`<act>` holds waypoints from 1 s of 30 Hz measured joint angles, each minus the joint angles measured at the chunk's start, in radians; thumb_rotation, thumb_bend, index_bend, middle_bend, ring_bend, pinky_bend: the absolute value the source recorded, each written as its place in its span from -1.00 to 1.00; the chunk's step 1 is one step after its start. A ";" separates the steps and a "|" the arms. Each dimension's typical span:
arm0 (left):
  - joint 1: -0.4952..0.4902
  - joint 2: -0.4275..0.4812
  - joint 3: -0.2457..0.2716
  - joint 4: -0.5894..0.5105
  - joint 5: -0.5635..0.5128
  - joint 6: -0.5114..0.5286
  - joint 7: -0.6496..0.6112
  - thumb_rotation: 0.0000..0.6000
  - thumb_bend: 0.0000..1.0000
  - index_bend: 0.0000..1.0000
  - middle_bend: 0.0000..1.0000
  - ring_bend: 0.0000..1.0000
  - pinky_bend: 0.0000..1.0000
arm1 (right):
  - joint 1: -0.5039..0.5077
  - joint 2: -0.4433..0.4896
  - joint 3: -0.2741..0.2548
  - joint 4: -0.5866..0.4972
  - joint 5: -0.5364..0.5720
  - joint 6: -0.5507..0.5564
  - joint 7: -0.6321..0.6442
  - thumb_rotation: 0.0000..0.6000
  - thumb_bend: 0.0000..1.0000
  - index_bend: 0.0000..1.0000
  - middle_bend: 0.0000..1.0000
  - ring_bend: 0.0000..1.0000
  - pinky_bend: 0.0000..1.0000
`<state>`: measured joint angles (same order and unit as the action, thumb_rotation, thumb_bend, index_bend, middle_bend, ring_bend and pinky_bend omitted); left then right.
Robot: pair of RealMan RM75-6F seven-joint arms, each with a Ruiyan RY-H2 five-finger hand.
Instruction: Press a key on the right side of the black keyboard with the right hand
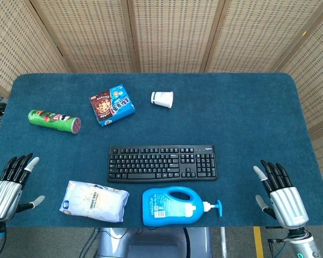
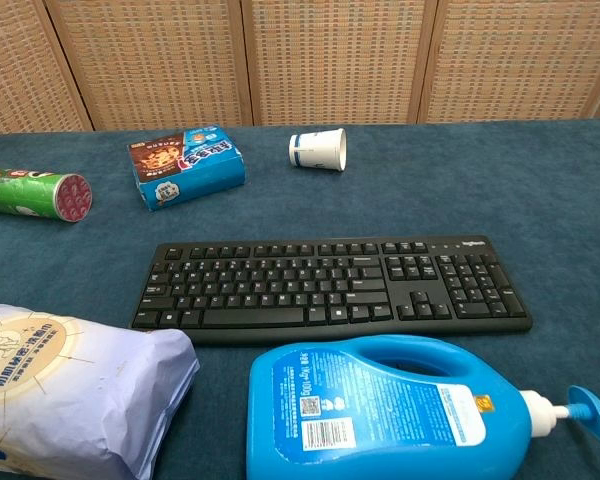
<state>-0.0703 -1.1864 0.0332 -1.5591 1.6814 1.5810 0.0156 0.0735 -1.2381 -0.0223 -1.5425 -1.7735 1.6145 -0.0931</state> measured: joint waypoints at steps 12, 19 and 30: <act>0.002 0.010 -0.010 -0.011 -0.034 -0.012 -0.005 1.00 -1.00 -1.00 -1.00 -1.00 -1.00 | -0.007 0.015 0.002 -0.012 0.001 0.019 0.028 1.00 -0.27 -1.00 -1.00 -1.00 -0.91; 0.001 0.010 -0.019 -0.019 -0.032 -0.004 0.013 1.00 -1.00 -1.00 -1.00 -1.00 -1.00 | 0.012 0.044 0.009 -0.041 0.004 -0.013 0.005 1.00 -0.27 -1.00 -1.00 -1.00 -0.91; -0.002 0.024 -0.026 -0.021 -0.048 -0.013 -0.009 1.00 -1.00 -1.00 -1.00 -1.00 -1.00 | 0.034 0.080 0.017 -0.120 0.043 -0.087 -0.044 1.00 -0.27 -1.00 -1.00 -1.00 -0.91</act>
<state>-0.0719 -1.1627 0.0076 -1.5799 1.6333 1.5683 0.0062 0.1077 -1.1585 -0.0058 -1.6626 -1.7305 1.5278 -0.1375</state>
